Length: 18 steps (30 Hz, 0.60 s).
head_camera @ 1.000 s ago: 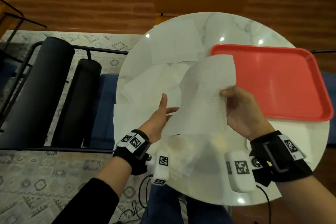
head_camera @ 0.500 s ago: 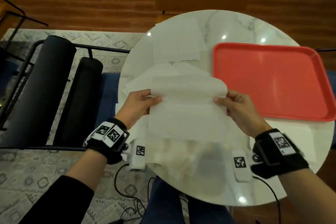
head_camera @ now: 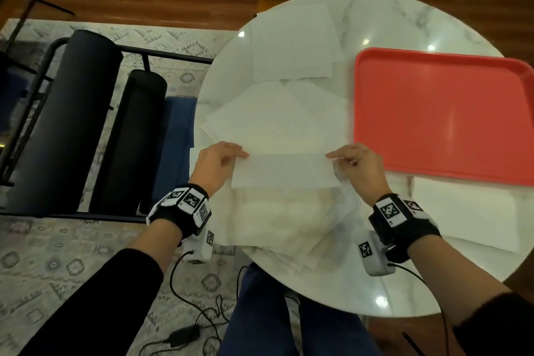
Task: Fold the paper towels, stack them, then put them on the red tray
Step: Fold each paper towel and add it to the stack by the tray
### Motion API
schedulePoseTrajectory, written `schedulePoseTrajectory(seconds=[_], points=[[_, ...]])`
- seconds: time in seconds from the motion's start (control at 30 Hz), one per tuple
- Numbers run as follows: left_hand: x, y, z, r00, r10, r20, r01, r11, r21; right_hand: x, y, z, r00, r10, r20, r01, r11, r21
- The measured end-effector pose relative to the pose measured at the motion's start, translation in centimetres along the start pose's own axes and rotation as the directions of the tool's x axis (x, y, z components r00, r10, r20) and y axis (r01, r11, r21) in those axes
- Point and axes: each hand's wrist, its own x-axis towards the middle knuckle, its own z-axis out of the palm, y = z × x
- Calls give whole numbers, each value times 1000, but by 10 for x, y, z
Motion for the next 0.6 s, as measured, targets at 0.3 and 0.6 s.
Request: schedulePoseTrajectory(seconds=[0.3,0.6], points=[[-15,45,31,977,169,127,-199,938,284,-14,-32,48,940,-300,163,339,879,-336],[-25,26,69,951,-91,295,-139,726,673,-25,-2,61,947,80,311,176,682,-710]])
